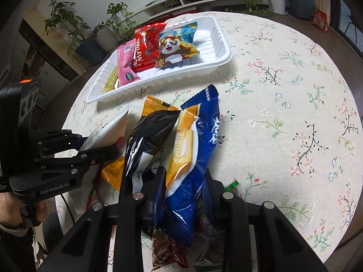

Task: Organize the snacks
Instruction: 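Grasp the white long bag with the left tool while the right tool grasps the blue bag, then lift and carry the white bag and blue bag over the white tray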

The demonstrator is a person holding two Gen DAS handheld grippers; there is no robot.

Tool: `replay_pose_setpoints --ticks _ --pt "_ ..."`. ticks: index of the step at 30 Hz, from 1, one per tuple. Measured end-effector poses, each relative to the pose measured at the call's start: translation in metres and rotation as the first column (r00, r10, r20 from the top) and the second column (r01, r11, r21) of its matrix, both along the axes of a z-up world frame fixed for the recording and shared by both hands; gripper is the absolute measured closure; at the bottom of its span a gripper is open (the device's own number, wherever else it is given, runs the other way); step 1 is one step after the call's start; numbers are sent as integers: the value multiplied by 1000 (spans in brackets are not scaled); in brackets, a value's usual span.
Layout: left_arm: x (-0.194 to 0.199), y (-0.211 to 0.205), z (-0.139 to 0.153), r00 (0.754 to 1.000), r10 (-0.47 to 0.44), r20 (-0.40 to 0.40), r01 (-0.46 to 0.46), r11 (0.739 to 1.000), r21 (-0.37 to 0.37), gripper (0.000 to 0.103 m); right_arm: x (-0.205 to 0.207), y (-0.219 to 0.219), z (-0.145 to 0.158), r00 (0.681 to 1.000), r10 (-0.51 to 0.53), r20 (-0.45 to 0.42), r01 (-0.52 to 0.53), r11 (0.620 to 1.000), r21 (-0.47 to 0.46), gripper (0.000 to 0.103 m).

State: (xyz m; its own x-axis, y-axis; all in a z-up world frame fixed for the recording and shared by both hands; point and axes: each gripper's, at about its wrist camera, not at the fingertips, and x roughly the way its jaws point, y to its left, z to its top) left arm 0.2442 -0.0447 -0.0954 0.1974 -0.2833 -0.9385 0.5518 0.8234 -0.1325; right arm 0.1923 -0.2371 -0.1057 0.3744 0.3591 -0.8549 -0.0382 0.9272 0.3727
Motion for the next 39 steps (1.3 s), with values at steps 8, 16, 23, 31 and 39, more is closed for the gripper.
replay_pose_setpoints --ticks 8,16,23,31,39 --pt "-11 16 -1 1000 16 -15 -16 1000 -12 80 9 10 -2 999 37 -25 -38 998 -49 70" --pt "-8 14 -3 999 27 -19 -28 999 -27 80 25 27 -1 998 42 -40 -48 986 -157 67" --pt "-9 18 -2 999 37 -20 -38 998 -40 80 31 46 -3 995 98 -11 -97 951 -292 67" --pt "-11 30 0 997 71 -27 -73 994 -84 80 29 28 0 998 67 7 -65 979 -192 72" --pt "-15 55 10 990 130 -56 -138 974 -181 81 17 13 16 998 21 55 -14 992 -123 72"
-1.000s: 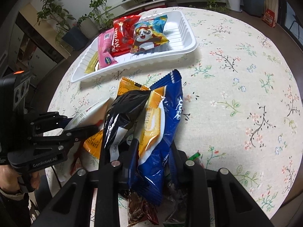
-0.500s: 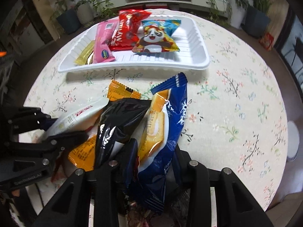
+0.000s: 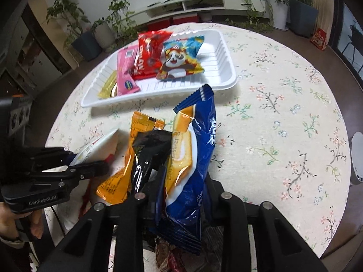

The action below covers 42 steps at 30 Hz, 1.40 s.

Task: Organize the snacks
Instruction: 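Lift and carry the white bag and blue bag over the white tray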

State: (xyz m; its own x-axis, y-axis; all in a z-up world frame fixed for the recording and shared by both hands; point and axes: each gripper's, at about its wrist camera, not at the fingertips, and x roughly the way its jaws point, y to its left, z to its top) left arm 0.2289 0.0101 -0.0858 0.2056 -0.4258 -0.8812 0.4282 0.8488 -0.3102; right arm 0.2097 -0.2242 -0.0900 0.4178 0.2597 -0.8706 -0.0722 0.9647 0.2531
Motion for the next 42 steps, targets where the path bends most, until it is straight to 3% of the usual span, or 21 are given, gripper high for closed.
replay_pose_setpoints --ticks 6,22,32,38,42 --pt "-6 17 10 999 44 -3 -44 996 -79 81 -10 -14 7 999 -32 15 30 997 77 73" --pt "-23 46 29 993 117 1 -115 972 -204 82 -23 -36 21 997 -68 40 59 979 196 72" --pt "-22 81 40 982 184 -33 -185 931 -314 82 -27 -54 26 995 -91 42 79 970 231 73" --pt "-8 131 61 957 291 -13 -277 894 -353 82 -23 -84 31 989 -138 46 123 962 245 72" --pt "5 153 79 945 328 16 -301 885 -355 82 -13 -99 44 986 -153 73 132 964 229 73"
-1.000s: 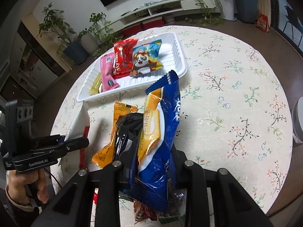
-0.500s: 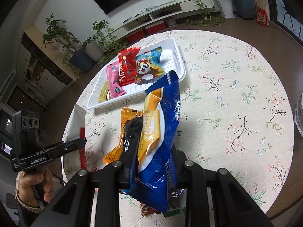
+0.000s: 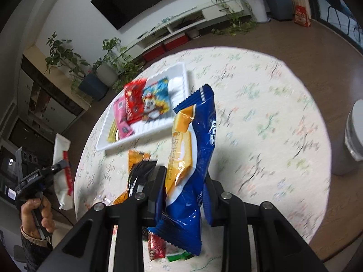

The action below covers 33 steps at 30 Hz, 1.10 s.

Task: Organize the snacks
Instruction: 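Lift and carry the white bag and blue bag over the white tray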

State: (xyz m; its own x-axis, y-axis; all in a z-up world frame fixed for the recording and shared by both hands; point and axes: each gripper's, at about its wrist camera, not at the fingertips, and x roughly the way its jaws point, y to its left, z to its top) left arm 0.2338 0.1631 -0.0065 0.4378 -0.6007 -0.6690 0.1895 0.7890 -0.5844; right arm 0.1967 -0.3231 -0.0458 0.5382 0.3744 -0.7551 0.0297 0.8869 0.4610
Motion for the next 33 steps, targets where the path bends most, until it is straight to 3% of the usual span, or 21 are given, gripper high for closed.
replay_pose_setpoints --ticks 7,14,22,33 --pt "43 11 36 999 15 43 -16 1000 11 82 34 4 31 997 37 68 -33 998 -58 72" --pt "91 -24 57 997 -53 50 52 998 33 82 86 39 54 984 140 113 -133 989 -65 73" --pt "140 -60 37 995 -103 9 103 995 0 82 141 94 52 963 246 108 -237 967 -88 72" --pt "181 -69 -15 995 -78 -61 76 997 -34 82 182 125 10 954 297 30 -296 954 -56 72"
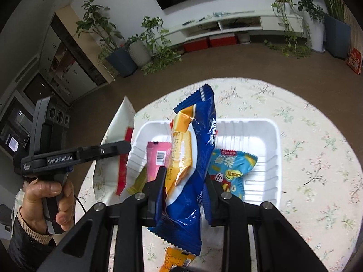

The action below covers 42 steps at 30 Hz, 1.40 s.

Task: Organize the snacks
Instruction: 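Lift and carry the white bag and blue bag over the white tray, then lower both bags into the tray and open both tools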

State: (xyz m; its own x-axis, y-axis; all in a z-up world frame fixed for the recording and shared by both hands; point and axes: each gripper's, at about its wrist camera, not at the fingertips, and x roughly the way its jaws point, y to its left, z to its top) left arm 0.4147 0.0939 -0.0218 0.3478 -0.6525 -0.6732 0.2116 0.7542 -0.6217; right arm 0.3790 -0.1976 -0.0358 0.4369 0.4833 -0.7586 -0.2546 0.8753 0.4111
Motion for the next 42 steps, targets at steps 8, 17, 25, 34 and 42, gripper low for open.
replay_pose_setpoints --ticks 8,17,25,34,42 --pt "10 -6 -24 1000 13 -11 -13 1000 8 82 7 6 -23 999 -3 -32 3 1000 5 72" --pt "10 -20 -34 1000 3 -10 -3 1000 17 82 17 17 -36 999 -3 -46 3 1000 10 73" --pt "14 -20 -42 1000 14 -24 -14 1000 3 82 22 14 -50 997 -11 -71 11 1000 -7 73" --pt "11 -18 -48 998 45 -36 -44 998 35 77 22 20 -52 999 -9 -50 5 996 -84 72" --pt "9 -8 -41 997 78 -19 -77 995 61 34 16 24 -48 999 -11 -34 6 991 -130 67"
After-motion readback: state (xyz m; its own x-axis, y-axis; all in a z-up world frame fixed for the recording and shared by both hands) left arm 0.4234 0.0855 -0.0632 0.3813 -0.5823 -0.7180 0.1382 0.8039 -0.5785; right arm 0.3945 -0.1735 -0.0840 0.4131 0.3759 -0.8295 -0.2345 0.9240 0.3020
